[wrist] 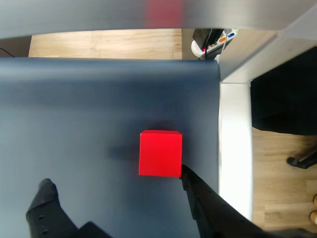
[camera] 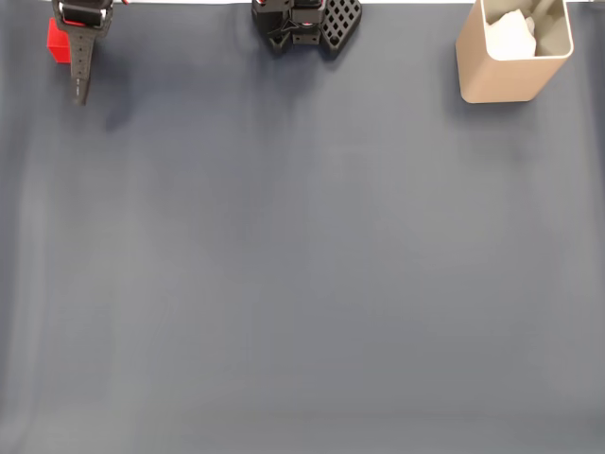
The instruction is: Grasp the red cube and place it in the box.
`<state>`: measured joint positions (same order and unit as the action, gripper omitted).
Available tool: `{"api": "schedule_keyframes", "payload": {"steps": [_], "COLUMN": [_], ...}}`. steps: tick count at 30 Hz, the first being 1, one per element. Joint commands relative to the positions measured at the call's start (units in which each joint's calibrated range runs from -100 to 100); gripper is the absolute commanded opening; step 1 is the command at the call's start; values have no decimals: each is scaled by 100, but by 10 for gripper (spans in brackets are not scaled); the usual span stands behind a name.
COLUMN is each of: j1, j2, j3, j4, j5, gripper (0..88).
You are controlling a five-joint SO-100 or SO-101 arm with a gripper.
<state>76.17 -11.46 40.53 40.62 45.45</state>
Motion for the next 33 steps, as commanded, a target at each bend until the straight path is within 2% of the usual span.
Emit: {"api": "schedule_keyframes", "payload": {"steps": [1, 33], "j1": [-38, -223], "j2": [-61, 146], "j3": [-261, -716], "j4": [38, 161], "j5": [-29, -288], "gripper": [541, 534]}}
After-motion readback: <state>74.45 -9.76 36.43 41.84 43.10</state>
